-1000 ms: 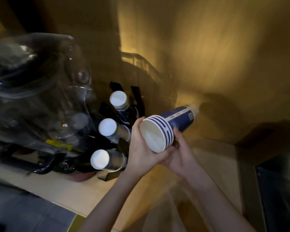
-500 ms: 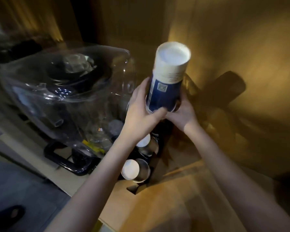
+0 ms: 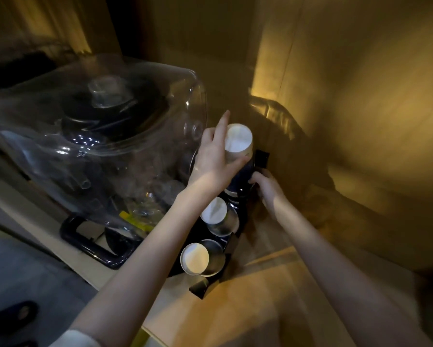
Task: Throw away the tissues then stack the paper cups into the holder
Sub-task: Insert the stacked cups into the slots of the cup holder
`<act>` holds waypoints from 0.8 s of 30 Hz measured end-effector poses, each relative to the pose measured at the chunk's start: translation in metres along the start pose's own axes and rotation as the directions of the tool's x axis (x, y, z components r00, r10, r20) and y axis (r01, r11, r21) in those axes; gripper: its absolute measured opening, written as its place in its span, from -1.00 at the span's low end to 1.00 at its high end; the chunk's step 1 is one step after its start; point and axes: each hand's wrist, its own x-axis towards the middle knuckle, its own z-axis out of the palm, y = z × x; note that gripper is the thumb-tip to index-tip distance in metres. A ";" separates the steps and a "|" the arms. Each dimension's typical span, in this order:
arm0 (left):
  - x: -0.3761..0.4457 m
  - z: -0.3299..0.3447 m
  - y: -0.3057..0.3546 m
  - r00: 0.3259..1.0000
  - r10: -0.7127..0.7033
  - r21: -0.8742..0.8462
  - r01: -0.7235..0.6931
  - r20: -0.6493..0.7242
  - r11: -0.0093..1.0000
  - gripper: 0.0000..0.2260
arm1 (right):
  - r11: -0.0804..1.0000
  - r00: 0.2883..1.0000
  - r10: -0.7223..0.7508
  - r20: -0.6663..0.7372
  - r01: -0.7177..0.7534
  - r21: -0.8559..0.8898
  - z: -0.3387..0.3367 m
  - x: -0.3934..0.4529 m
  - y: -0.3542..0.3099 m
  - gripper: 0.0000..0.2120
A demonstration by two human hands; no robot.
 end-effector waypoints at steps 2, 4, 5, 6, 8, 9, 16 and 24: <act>0.000 0.008 -0.005 0.999 -0.007 0.003 0.007 0.053 1.000 -0.25 | 0.994 0.996 0.089 -0.025 -0.087 0.070 -0.003 0.005 0.005 -0.87; 0.001 0.017 -0.011 0.994 -0.017 -0.011 0.018 0.106 1.000 -0.28 | 0.984 0.992 0.124 -0.026 -0.119 0.135 -0.005 0.008 0.011 -0.78; 0.001 0.022 -0.014 0.991 -0.026 -0.003 0.026 0.134 1.000 -0.30 | 0.983 0.993 0.118 -0.019 -0.114 0.145 -0.006 0.007 0.014 -0.70; 0.001 0.026 -0.017 0.986 -0.037 0.019 0.035 0.160 0.999 -0.31 | 0.985 0.995 0.097 -0.014 -0.094 0.145 -0.006 0.007 0.016 -0.65; 0.002 0.032 -0.023 0.978 -0.065 0.076 0.050 0.197 0.996 -0.35 | 0.993 0.998 0.053 -0.019 -0.051 0.110 -0.008 0.009 0.021 -0.62; 0.002 0.035 -0.025 0.975 -0.081 0.101 0.061 0.205 0.993 -0.36 | 0.996 0.999 0.042 -0.018 -0.040 0.078 -0.008 0.010 0.023 -0.62; 0.011 0.039 -0.028 0.983 -0.078 0.191 0.045 0.166 0.981 -0.38 | 0.993 0.998 -0.060 -0.001 0.059 -0.098 -0.008 0.011 0.029 -0.62; 0.011 0.042 -0.029 0.972 -0.107 0.250 0.053 0.208 0.967 -0.35 | 0.974 0.995 -0.099 0.021 0.101 -0.200 -0.012 0.000 0.021 -0.65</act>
